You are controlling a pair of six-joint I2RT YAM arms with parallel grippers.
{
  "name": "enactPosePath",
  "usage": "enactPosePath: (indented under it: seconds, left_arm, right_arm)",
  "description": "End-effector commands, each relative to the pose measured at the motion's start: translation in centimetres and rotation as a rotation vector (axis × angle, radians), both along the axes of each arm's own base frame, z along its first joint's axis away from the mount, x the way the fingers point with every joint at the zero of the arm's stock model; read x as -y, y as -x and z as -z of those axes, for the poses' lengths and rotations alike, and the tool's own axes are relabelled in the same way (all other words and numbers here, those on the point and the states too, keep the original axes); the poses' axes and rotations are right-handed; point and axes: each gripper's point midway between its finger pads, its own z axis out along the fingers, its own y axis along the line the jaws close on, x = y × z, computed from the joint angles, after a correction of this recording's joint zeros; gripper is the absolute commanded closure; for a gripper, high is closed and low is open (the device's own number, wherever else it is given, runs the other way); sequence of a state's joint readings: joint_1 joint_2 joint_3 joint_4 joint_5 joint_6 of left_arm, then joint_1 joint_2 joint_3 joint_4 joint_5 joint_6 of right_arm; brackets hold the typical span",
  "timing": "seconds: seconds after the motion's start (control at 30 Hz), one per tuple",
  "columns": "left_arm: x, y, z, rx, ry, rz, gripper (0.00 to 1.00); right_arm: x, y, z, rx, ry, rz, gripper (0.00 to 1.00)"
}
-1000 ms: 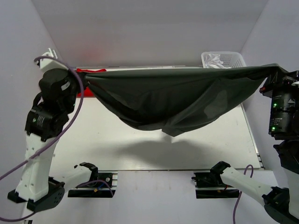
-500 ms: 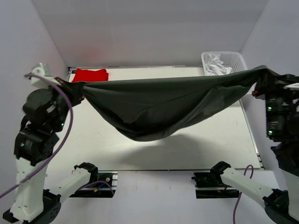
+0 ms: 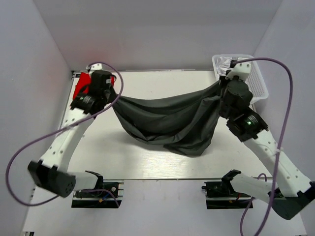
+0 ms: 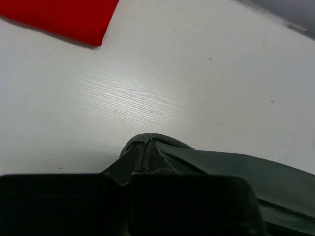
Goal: Fold and stack the t-shirts
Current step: Flatten out the tshirt
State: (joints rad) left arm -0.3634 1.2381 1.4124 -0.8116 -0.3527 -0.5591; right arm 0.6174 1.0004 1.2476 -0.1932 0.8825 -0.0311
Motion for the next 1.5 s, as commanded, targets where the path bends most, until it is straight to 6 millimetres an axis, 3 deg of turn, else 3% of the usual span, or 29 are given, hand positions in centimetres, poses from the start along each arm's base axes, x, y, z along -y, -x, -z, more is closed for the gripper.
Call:
enactPosePath:
  seconds: [0.0,0.07,0.13,0.17,0.27,0.3,0.37,0.4,0.43,0.47,0.5,0.53,0.57,0.6,0.67,0.7,0.73,0.77,0.8,0.83,0.87,0.93,0.97,1.0,1.03,1.17,1.33,1.4,1.47]
  left_arm:
    - [-0.8,-2.5,3.0,-0.056,-0.026,-0.079,1.00]
    - [-0.2,-4.5,5.2,-0.104,-0.029,-0.088,1.00]
    - [0.1,-6.0,5.9,-0.118,-0.030,-0.076,1.00]
    - [0.3,-7.3,7.6,-0.139,-0.037,-0.068,1.00]
    - [0.8,-10.4,8.0,-0.134,-0.021,-0.046,1.00]
    - [1.7,-11.9,9.2,-0.161,-0.018,-0.016,1.00]
    - [1.9,-13.9,10.5,-0.181,-0.010,-0.004,1.00]
    - [2.3,-15.2,9.9,-0.163,-0.006,0.009,1.00]
    - [2.2,-16.3,12.5,-0.208,-0.017,-0.001,1.00]
    - [2.7,-17.0,13.2,-0.220,-0.013,0.021,1.00]
    - [2.6,-18.4,12.6,-0.198,-0.001,0.018,1.00]
    - [2.7,-19.0,13.3,-0.205,-0.011,0.024,1.00]
    - [3.1,-19.7,15.4,-0.239,-0.013,0.031,1.00]
    - [2.9,-20.8,14.9,-0.220,-0.008,0.037,1.00]
    - [3.4,-22.1,14.9,-0.205,0.001,0.044,1.00]
    - [3.2,-22.6,16.5,-0.230,0.005,0.044,1.00]
    - [3.2,-22.9,17.1,-0.236,0.004,0.044,0.94]
    - [3.5,-23.1,17.2,-0.236,0.005,0.062,0.85]
    - [3.7,-23.1,17.8,-0.248,0.011,0.072,0.75]
    - [3.7,-23.1,18.6,-0.262,0.001,0.077,0.62]
    - [3.9,-23.0,18.6,-0.263,0.008,0.085,0.31]
    - [4.7,-22.8,18.1,-0.261,0.019,0.146,0.00]
    - [4.6,-22.8,18.1,-0.260,0.011,0.153,0.00]
    - [5.4,-22.6,18.1,-0.265,0.027,0.200,0.00]
    - [5.8,-22.4,16.7,-0.243,0.034,0.238,0.00]
    - [10.4,-18.6,16.5,-0.285,0.100,0.469,0.00]
    - [13.5,-12.6,19.3,-0.433,0.162,0.600,0.00]
    - [15.1,-10.5,20.5,-0.487,0.181,0.650,0.06]
    - [15.2,-9.4,21.1,-0.532,0.187,0.644,0.09]
  right_arm:
    - [1.0,-1.5,-1.6,0.084,-0.060,0.083,1.00]
    - [0.6,-3.9,0.6,0.029,-0.028,0.100,1.00]
    - [0.3,-6.6,2.9,-0.030,-0.002,0.116,1.00]
    - [0.3,-7.5,3.1,-0.041,0.004,0.099,1.00]
    - [-0.1,-10.8,4.7,-0.076,-0.028,0.081,1.00]
    - [0.5,-11.7,4.5,-0.074,-0.037,0.076,1.00]
    - [-0.3,-13.8,5.7,-0.100,-0.038,0.042,1.00]
    - [-0.1,-15.7,7.7,-0.144,-0.026,0.036,1.00]
    - [-0.3,-16.5,8.2,-0.151,-0.028,0.020,1.00]
    - [0.1,-17.4,8.0,-0.148,-0.036,0.020,1.00]
    - [-0.8,-19.2,10.3,-0.194,-0.028,-0.011,1.00]
    - [-0.1,-20.0,10.8,-0.203,-0.031,0.001,1.00]
    - [0.0,-20.9,10.4,-0.192,-0.039,-0.003,1.00]
    - [-0.7,-22.7,12.6,-0.232,-0.035,-0.023,1.00]
    - [-0.4,-24.7,14.2,-0.263,-0.037,-0.032,1.00]
    - [-1.3,-25.7,15.4,-0.286,-0.049,-0.070,1.00]
    - [-1.2,-26.6,17.2,-0.316,-0.052,-0.072,1.00]
    - [-1.7,-27.2,17.1,-0.318,-0.060,-0.095,1.00]
    - [-1.6,-27.7,17.1,-0.319,-0.070,-0.097,1.00]
    - [-1.9,-28.5,19.7,-0.361,-0.064,-0.108,1.00]
    - [-2.2,-28.9,19.4,-0.352,-0.062,-0.114,1.00]
    - [-2.4,-29.5,21.8,-0.406,-0.065,-0.129,1.00]
    - [-2.4,-29.5,21.8,-0.406,-0.070,-0.128,1.00]
    - [-3.1,-29.5,23.2,-0.433,-0.073,-0.150,1.00]
    - [-3.0,-29.5,23.3,-0.435,-0.084,-0.147,1.00]
    - [-3.7,-28.9,25.0,-0.483,-0.113,-0.185,1.00]
    - [-4.8,-28.2,28.1,-0.558,-0.153,-0.220,1.00]
    - [-4.8,-27.9,28.9,-0.588,-0.162,-0.219,1.00]
    - [-4.7,-27.6,29.4,-0.607,-0.169,-0.212,1.00]
